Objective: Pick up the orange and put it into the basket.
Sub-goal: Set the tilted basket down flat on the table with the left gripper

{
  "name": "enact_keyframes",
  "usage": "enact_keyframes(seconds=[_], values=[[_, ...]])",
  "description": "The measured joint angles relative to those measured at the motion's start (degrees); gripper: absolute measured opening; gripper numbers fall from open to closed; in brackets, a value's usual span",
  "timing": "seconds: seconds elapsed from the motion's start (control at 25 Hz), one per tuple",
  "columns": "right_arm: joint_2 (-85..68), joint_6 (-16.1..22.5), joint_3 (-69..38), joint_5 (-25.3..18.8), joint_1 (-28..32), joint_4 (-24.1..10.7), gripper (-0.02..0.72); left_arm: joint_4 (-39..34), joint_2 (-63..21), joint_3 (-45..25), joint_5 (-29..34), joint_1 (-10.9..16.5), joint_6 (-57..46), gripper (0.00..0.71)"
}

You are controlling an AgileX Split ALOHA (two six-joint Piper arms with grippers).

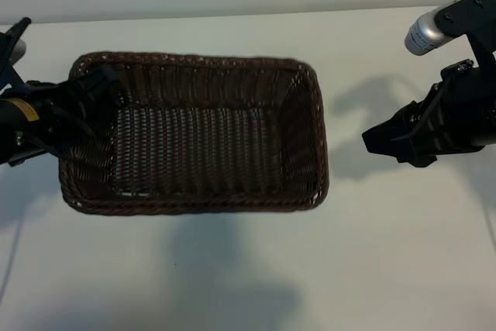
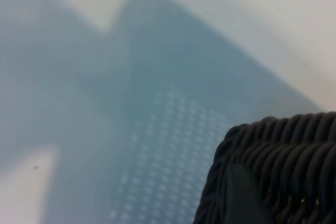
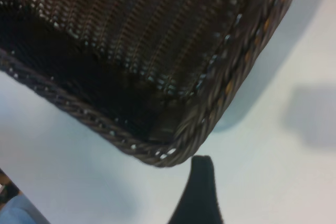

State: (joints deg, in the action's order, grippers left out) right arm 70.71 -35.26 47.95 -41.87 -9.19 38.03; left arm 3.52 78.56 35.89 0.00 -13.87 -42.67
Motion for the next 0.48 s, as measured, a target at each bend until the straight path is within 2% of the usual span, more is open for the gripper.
enact_keyframes(seconds=[0.16,0.48], values=[[0.00,0.00,0.00,0.00,0.00,0.00,0.593,0.39,1.18,1.36,-0.79,0.00,-0.18,0.395],[0.00,0.00,0.00,0.00,0.00,0.00,0.593,0.39,6.82,8.38,-0.80,-0.15,-1.45,0.395]])
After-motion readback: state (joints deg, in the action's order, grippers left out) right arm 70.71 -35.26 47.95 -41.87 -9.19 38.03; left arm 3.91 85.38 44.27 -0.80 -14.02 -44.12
